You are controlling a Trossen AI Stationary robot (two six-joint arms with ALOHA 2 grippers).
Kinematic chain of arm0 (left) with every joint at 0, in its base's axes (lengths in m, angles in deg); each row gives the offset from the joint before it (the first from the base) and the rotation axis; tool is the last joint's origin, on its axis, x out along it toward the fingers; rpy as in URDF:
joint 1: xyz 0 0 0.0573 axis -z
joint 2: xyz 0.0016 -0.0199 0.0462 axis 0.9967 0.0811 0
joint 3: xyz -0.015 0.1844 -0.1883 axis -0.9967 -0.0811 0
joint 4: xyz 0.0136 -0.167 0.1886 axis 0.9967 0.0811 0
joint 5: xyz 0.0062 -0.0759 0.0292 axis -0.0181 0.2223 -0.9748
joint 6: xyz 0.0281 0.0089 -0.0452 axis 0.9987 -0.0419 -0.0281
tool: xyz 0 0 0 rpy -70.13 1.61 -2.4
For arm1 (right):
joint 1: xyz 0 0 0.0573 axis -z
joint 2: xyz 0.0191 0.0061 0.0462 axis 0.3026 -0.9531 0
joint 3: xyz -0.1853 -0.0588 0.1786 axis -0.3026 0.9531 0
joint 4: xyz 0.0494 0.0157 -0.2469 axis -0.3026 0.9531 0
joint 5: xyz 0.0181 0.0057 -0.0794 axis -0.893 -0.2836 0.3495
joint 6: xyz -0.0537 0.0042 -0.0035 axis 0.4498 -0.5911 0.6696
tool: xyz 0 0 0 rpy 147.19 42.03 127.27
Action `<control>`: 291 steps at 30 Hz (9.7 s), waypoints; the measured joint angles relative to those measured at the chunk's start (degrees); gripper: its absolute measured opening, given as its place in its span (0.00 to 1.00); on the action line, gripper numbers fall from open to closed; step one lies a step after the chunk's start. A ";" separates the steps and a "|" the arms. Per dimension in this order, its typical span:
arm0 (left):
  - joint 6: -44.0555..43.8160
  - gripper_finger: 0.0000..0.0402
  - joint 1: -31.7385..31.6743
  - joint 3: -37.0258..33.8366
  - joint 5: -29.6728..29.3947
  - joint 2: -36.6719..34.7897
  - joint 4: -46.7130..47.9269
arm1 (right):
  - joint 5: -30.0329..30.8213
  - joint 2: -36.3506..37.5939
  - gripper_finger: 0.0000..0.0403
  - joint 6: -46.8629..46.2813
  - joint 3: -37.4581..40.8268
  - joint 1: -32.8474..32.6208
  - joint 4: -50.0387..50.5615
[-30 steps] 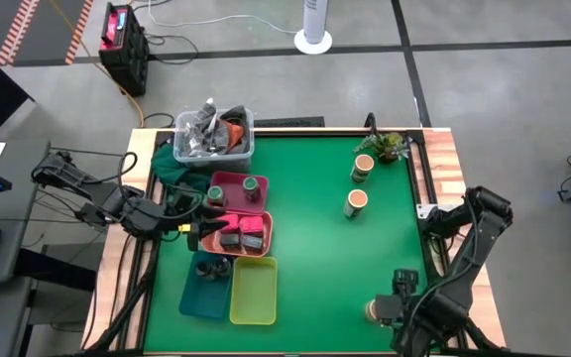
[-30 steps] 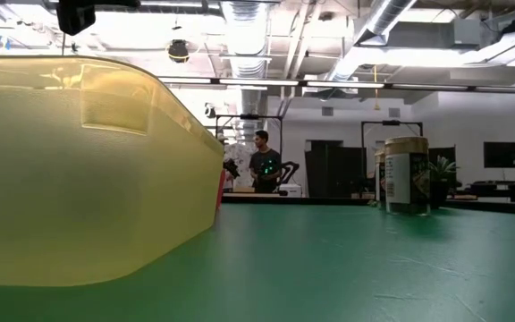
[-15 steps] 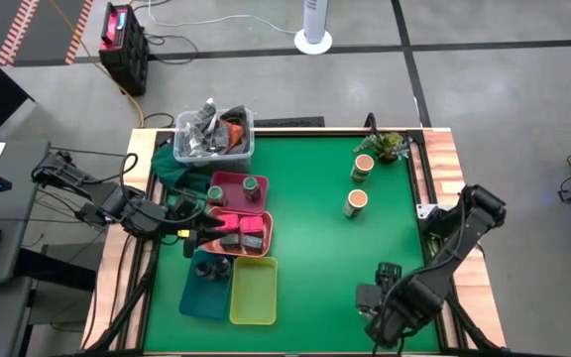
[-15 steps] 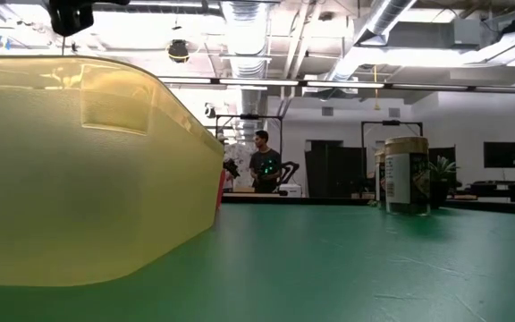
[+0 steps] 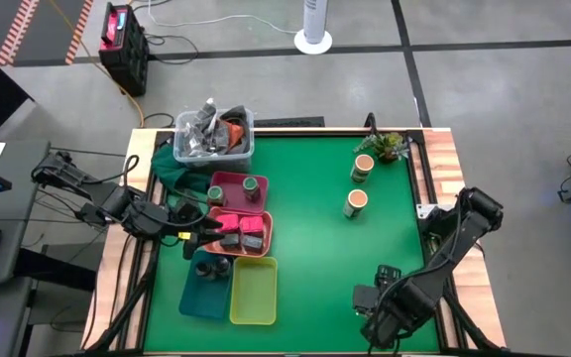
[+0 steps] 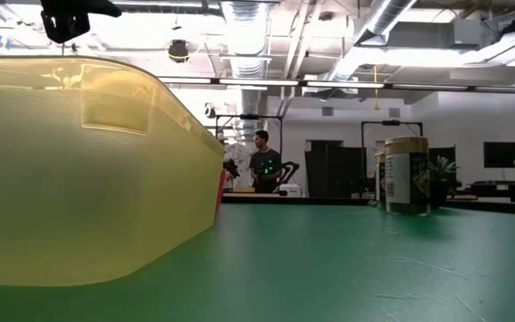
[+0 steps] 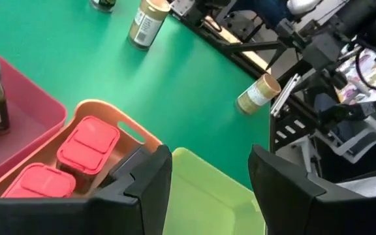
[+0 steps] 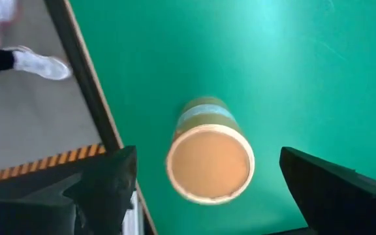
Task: Sort spices by type
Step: Put the bottom gold seasoning bottle into the yellow bin
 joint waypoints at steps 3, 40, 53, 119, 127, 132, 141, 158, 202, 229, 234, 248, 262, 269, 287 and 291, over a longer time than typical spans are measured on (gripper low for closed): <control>-0.15 0.48 0.00 0.00 0.01 -0.02 1.05 | -0.16 -1.99 0.99 0.83 0.09 -0.38 0.22; -2.11 0.48 0.02 0.00 5.79 -1.42 2.67 | -2.73 -4.58 0.75 3.51 8.90 1.08 -11.47; 0.89 0.48 0.07 0.00 0.94 -8.31 6.44 | -3.31 -4.59 0.75 15.96 -3.37 17.76 -20.51; -7.29 0.48 0.06 0.00 -3.90 -14.21 18.51 | 1.00 -35.56 0.78 39.95 -37.54 24.30 -24.92; -7.29 0.48 0.07 0.00 -3.84 -14.23 18.73 | -1.97 -35.49 0.91 38.49 -37.57 25.09 -25.11; -7.12 0.48 0.04 0.00 -3.79 -14.23 19.08 | -2.49 -35.25 0.94 36.94 -37.57 25.13 -25.39; -6.48 0.48 0.05 0.00 -3.29 -14.23 19.06 | -4.25 -35.18 0.94 37.40 -42.99 24.65 -18.81; -7.16 0.48 0.04 0.00 -0.08 -14.23 19.01 | 8.06 -30.57 0.94 32.45 -43.11 28.36 15.96; -14.03 0.48 0.07 0.00 -1.87 -14.23 19.41 | 9.47 23.16 0.99 29.52 26.56 54.31 -8.23; -16.33 0.48 0.04 0.00 -1.98 -14.22 20.72 | -1.45 8.86 0.91 36.45 26.53 60.82 -9.84; -16.32 0.48 0.05 0.00 -1.96 -14.22 20.72 | -2.41 7.61 0.76 37.15 26.49 60.60 -9.64; -14.42 0.48 0.04 0.00 -1.96 -14.21 20.68 | -6.82 9.95 0.75 30.99 15.35 49.96 -12.47; -12.08 0.48 0.04 0.00 -1.72 -14.23 20.69 | -4.76 -10.62 0.75 28.47 -14.89 33.80 -12.84; -12.53 0.48 0.04 0.00 -0.30 -14.23 20.68 | -2.83 -22.47 0.75 31.06 -34.73 31.58 -8.87; -12.71 0.48 0.04 0.00 -0.32 -14.23 20.65 | -2.94 -34.71 0.78 36.02 -43.16 32.10 -20.13; -12.52 0.48 0.04 0.00 -0.17 -14.21 20.66 | -2.95 -34.64 0.78 36.03 -43.17 33.25 -19.57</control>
